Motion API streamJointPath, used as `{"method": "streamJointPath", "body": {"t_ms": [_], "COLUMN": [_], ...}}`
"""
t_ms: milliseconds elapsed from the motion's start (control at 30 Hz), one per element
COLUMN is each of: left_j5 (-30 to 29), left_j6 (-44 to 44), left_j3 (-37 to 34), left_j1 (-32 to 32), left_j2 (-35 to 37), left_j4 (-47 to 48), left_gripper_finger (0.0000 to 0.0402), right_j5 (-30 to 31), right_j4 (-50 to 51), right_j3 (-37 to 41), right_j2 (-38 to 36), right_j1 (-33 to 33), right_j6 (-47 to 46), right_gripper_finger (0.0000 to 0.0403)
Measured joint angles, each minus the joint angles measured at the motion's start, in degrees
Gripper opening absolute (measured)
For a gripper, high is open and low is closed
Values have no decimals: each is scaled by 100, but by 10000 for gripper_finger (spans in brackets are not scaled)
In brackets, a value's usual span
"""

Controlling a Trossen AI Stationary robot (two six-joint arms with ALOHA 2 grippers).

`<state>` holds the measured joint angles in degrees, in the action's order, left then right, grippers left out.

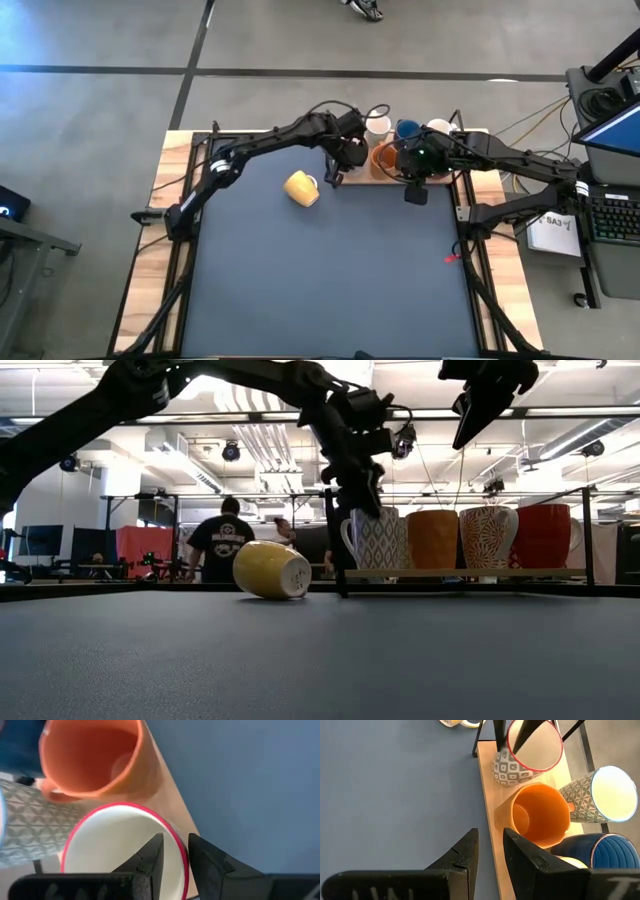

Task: Place coffee mugs
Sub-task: Put the gray patterned mug on the shelf

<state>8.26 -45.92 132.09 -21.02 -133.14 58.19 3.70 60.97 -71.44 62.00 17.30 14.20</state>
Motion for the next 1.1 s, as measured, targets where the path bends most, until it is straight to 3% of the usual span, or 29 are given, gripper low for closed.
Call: {"method": "streamJointPath", "body": {"t_ms": [333, 567, 667, 833, 1100], "left_j5": [-22, 101, 596, 2170, 2391], "left_j6": [86, 583, 845, 1067, 1332], "left_j3": [292, 273, 289, 289, -268], "left_j1": [-13, 29, 106, 310, 855], "left_j2": [73, 211, 365, 505, 544], "left_j4": [-40, 903, 1042, 1185, 1832], "left_gripper_finger": [72, 72, 72, 72, 72], "right_j5": [0, -6, -11, -393, -669], "right_j4": [2, -101, -394, -524, -1337], "right_j3": [0, 0, 0, 5, 59], "right_j2": [-2, 49, 188, 458, 886], "right_j1": [0, 0, 0, 187, 611], "right_j6": [-9, 310, 706, 920, 1420], "right_gripper_finger": [79, 79, 79, 79, 79]}}
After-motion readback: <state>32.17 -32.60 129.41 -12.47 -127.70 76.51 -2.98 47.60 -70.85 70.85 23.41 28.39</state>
